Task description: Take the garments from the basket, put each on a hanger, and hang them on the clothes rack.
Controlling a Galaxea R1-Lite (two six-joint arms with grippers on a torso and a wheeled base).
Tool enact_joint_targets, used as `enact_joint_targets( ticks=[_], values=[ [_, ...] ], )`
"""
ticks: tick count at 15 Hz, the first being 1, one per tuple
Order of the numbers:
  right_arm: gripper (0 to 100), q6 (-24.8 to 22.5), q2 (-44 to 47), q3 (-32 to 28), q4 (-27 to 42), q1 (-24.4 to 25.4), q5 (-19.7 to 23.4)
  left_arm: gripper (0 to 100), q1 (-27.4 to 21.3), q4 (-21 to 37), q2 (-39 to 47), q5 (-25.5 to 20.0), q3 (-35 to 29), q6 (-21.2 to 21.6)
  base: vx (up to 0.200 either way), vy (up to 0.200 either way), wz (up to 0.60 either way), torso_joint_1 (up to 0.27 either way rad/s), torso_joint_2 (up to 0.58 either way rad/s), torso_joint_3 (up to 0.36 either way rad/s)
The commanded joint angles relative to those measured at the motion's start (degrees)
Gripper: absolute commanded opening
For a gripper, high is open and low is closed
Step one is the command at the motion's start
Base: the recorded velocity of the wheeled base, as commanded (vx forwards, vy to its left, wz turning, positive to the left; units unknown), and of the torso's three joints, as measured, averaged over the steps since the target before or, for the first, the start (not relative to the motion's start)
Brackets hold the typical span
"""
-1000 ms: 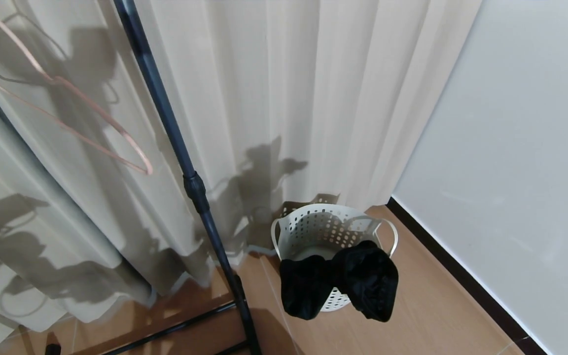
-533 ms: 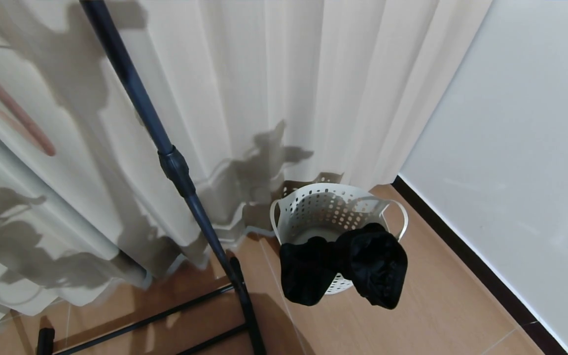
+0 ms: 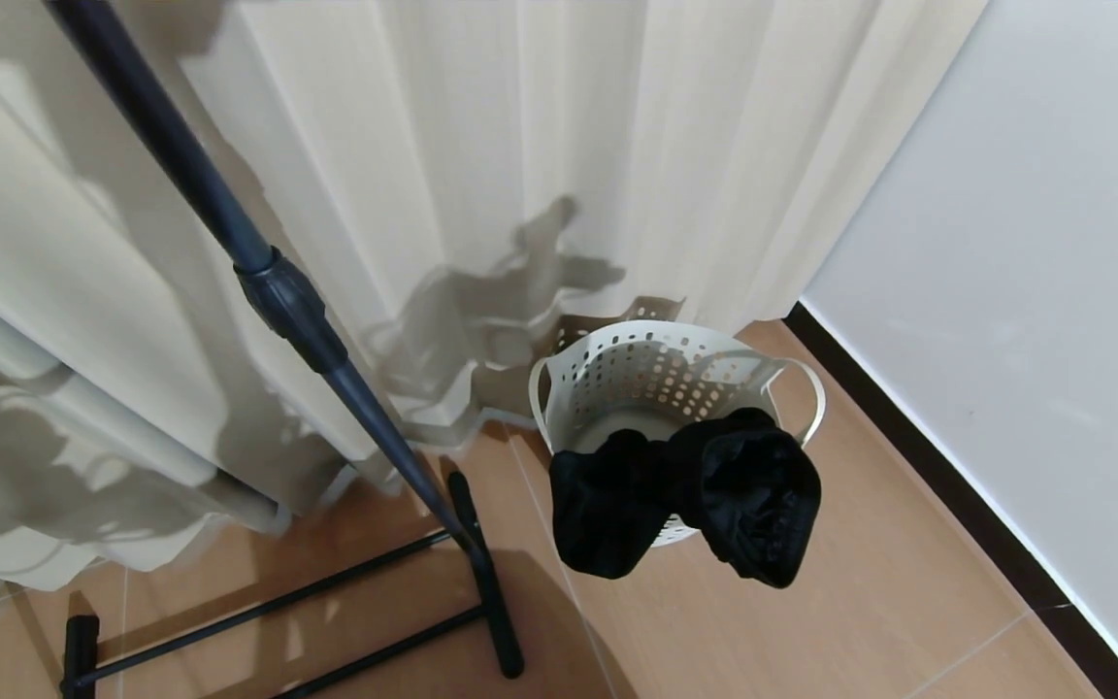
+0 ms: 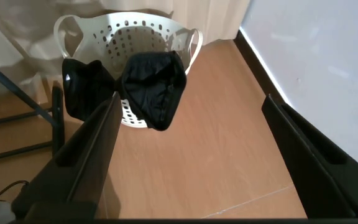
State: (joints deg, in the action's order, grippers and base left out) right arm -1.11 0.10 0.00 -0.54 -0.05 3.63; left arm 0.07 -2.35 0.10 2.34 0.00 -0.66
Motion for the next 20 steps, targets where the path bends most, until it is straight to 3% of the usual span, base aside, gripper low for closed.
enact_joint_targets(
  ticks=[1, 11, 13, 15, 18, 19, 20],
  values=[
    [100, 0.0, 0.0, 0.0, 0.0, 0.0, 0.1, 100, 0.0, 0.0, 0.1, 0.0, 0.0, 0.0, 0.0, 0.0, 0.0, -0.002, 0.0, -0.203],
    [100, -0.3, 0.4, 0.0, 0.4, 0.0, 0.1, 100, 0.0, 0.0, 0.1, -0.1, 0.0, 0.0, 0.0, 0.0, 0.0, 0.003, 0.0, -0.196],
    [100, -0.3, 3.9, 0.0, 0.5, 0.1, 0.1, 100, 0.0, -0.1, 0.0, -0.1, 0.0, 0.1, 0.0, 0.0, 0.0, 0.002, 0.0, -0.193],
    [100, -0.2, 18.8, 0.0, -0.3, 0.3, 0.9, 100, 0.0, 0.0, 0.1, -0.1, 0.0, 0.4, 0.0, 0.0, 0.0, 0.0, 0.0, -0.078],
    [100, -0.3, 41.8, -5.7, -7.7, 1.4, 2.5, 100, 0.0, 0.0, 0.1, -0.2, 0.0, 0.4, 0.0, 0.0, 0.0, 0.0, 0.0, 0.0],
    [100, -2.0, 50.9, -9.5, -10.1, 2.2, 2.6, 100, 0.0, 0.0, 0.1, -0.3, 0.0, 0.4, 0.0, 0.0, 0.0, 0.0, 0.0, 0.0],
    [100, -7.2, 59.1, -13.8, -10.3, 4.6, 2.3, 100, 0.0, 0.0, 0.1, -0.3, 0.0, 0.4, 0.0, 0.0, 0.0, 0.0, 0.0, 0.0]
  ],
)
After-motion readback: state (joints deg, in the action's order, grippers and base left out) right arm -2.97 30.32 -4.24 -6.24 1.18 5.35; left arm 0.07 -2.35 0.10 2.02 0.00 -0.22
